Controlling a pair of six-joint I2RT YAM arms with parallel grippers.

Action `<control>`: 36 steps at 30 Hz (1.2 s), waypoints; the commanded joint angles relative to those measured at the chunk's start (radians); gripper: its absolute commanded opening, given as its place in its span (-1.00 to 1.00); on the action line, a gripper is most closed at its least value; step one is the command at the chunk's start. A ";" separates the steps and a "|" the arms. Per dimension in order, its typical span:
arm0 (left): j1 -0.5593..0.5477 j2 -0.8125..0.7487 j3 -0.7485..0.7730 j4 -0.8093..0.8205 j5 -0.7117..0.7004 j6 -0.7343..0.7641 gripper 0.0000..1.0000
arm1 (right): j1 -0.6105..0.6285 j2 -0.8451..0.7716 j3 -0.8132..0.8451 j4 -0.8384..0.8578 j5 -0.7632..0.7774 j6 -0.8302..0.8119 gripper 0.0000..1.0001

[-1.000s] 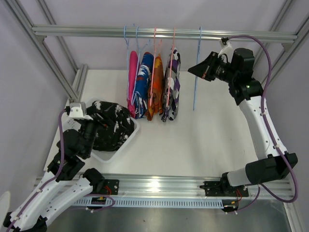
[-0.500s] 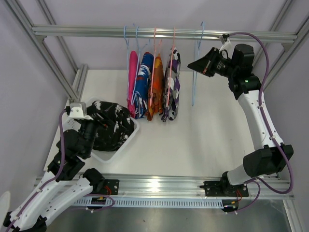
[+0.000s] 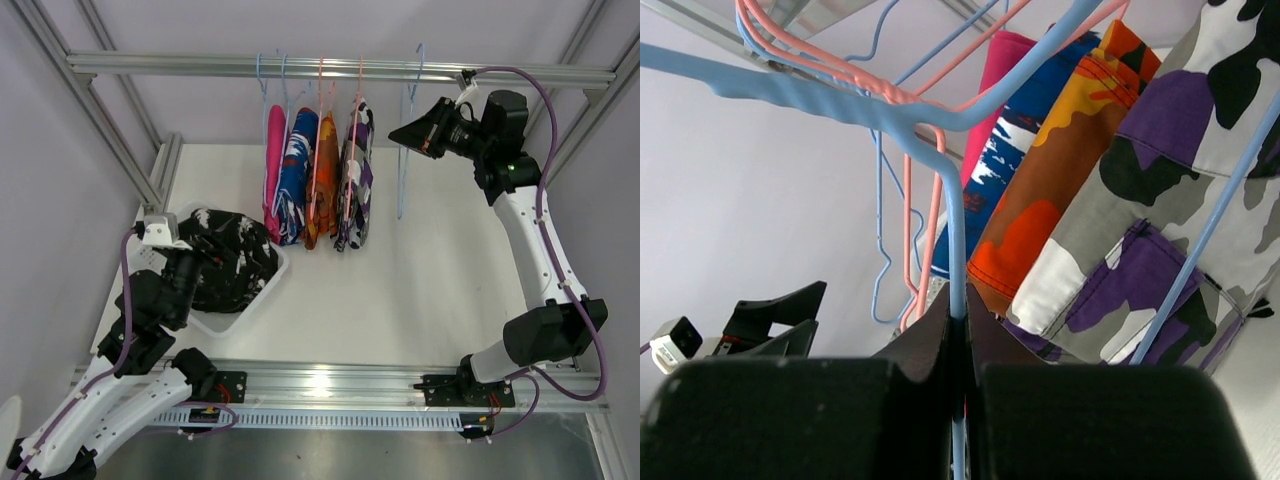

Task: Remove the trousers from the hanger
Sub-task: Place the hanger at the clothesline.

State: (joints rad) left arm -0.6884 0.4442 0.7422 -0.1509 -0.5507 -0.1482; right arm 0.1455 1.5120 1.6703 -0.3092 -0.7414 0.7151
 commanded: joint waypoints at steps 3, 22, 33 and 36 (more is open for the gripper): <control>-0.010 -0.006 -0.006 0.033 -0.005 0.021 0.99 | -0.004 -0.015 -0.049 0.091 0.069 0.024 -1.00; -0.022 -0.016 -0.010 0.036 -0.006 0.030 0.99 | 0.062 -0.065 -0.044 0.093 0.158 0.118 -1.00; -0.030 -0.024 -0.009 0.037 -0.009 0.036 0.99 | 0.072 -0.065 -0.035 0.064 0.209 0.150 -1.00; -0.030 -0.024 -0.009 0.037 -0.011 0.038 0.99 | 0.071 -0.061 -0.034 0.064 0.220 0.162 -1.00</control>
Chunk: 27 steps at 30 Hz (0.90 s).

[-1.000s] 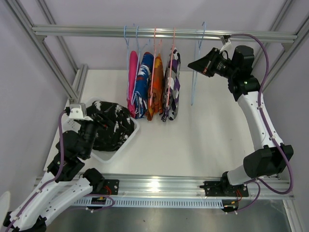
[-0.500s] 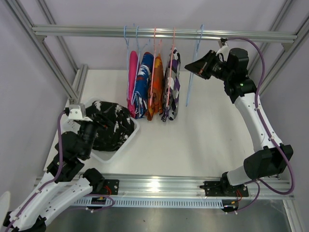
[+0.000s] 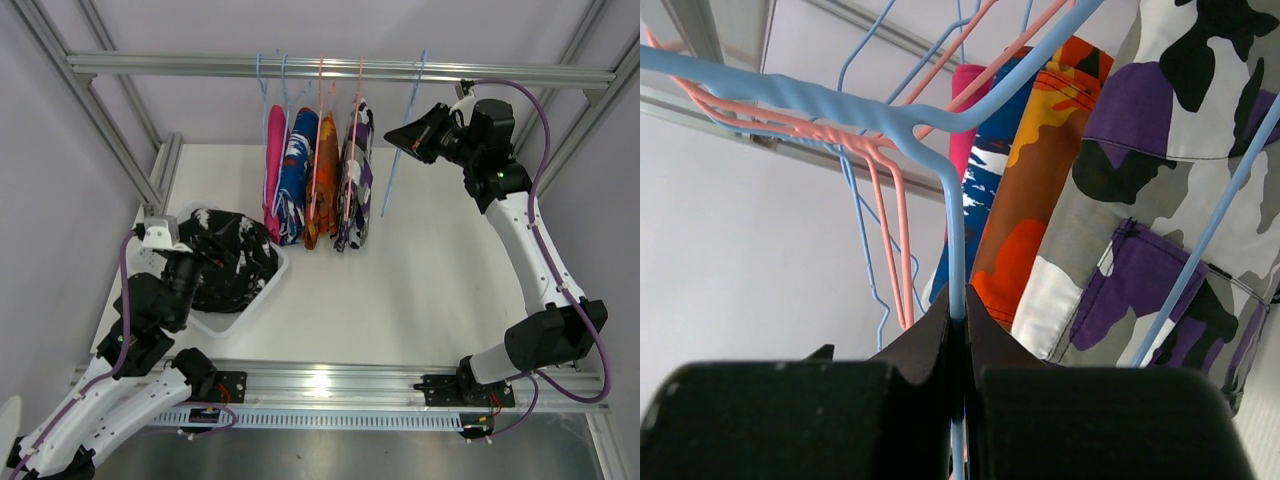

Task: Remove the trousers from the hanger
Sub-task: Place the hanger at the clothesline.

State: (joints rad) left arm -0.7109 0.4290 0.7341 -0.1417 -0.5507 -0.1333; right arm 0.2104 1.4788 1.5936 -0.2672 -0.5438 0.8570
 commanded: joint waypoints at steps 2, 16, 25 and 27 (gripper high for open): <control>-0.009 -0.010 -0.002 0.030 -0.011 0.024 0.99 | 0.006 -0.015 0.051 0.025 0.024 0.025 -1.00; -0.010 -0.010 -0.005 0.033 -0.014 0.027 0.99 | 0.010 0.021 0.085 0.002 0.051 0.050 -1.00; -0.012 -0.012 -0.006 0.034 -0.012 0.029 0.99 | 0.004 0.051 0.095 -0.007 0.062 0.062 -1.00; -0.012 -0.010 0.007 0.034 -0.011 0.031 0.99 | 0.007 0.054 0.092 -0.010 0.062 0.060 -1.00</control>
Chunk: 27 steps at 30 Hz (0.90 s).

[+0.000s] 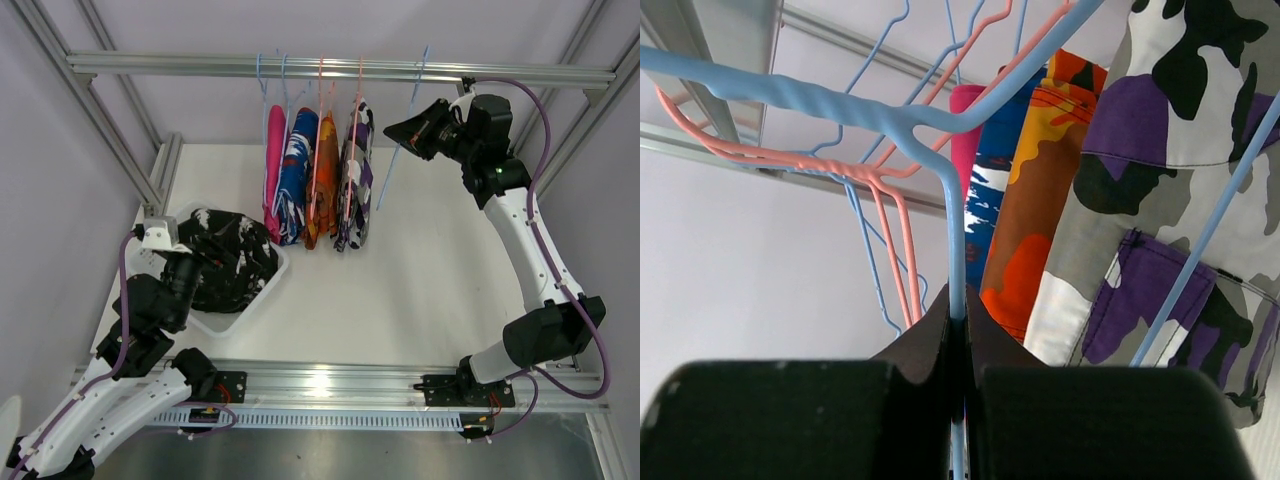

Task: Remove the trousers from the hanger
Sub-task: Place the hanger at the clothesline.

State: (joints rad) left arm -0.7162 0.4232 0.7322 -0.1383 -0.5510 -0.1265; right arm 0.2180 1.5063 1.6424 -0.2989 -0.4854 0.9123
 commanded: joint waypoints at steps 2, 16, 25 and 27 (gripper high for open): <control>-0.006 -0.003 -0.004 0.031 -0.010 0.024 0.99 | -0.002 0.029 0.037 0.015 0.004 0.004 -1.00; -0.009 -0.003 -0.002 0.031 -0.010 0.025 0.99 | -0.005 -0.017 -0.101 0.052 -0.001 -0.024 -1.00; -0.012 -0.004 -0.005 0.031 -0.012 0.027 0.99 | -0.017 -0.061 -0.173 0.057 -0.005 -0.055 -1.00; -0.012 -0.006 -0.005 0.031 -0.010 0.027 0.99 | -0.022 -0.073 -0.188 0.052 -0.001 -0.067 -0.78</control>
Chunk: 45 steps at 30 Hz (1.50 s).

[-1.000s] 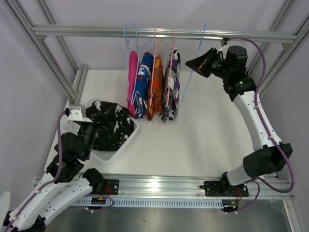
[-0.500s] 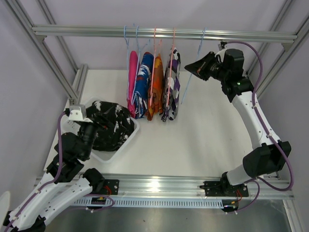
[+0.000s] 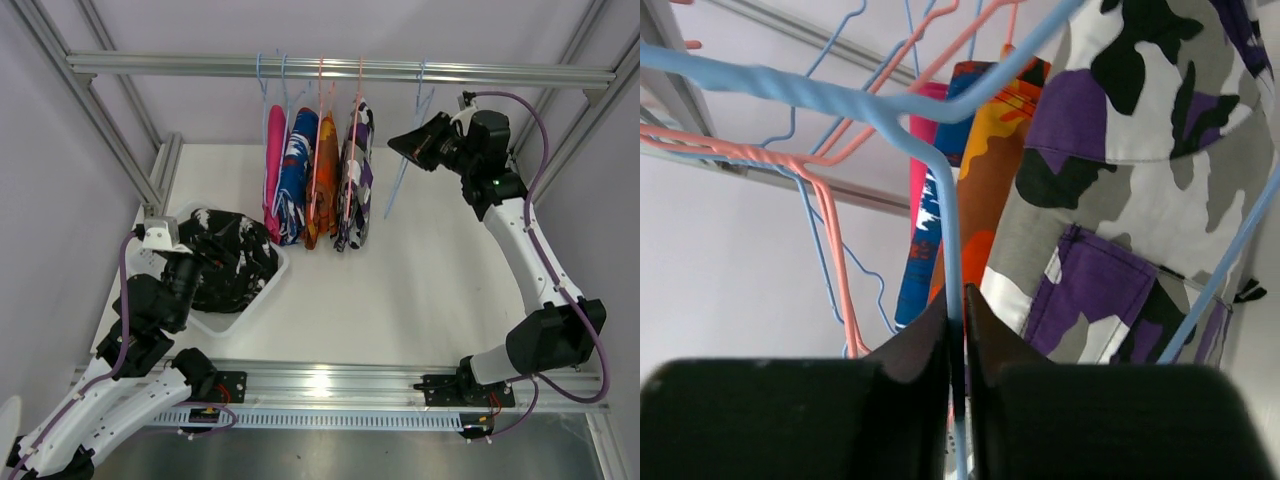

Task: Remove the trousers from the hanger
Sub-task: Place the hanger at the clothesline, then pick up the hanger from the clothesline.

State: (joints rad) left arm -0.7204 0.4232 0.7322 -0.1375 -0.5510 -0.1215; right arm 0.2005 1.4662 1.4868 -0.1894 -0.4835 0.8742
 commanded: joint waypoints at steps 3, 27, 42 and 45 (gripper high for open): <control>-0.010 -0.004 -0.005 0.030 -0.010 0.022 0.99 | -0.006 -0.067 -0.063 -0.059 0.002 -0.041 -0.34; -0.017 -0.004 -0.005 0.032 -0.017 0.029 0.99 | -0.006 -0.524 -0.243 -0.214 0.137 -0.245 0.41; -0.024 0.003 -0.007 0.030 -0.010 0.031 0.99 | 0.043 -0.477 -0.157 -0.118 0.023 -0.360 0.43; -0.025 0.005 -0.008 0.030 -0.010 0.031 0.99 | 0.053 -0.413 -0.128 -0.056 -0.024 -0.351 0.44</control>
State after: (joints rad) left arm -0.7383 0.4206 0.7319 -0.1364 -0.5552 -0.1116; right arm 0.2424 1.0172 1.3071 -0.3454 -0.4408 0.5407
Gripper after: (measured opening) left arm 0.994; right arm 0.719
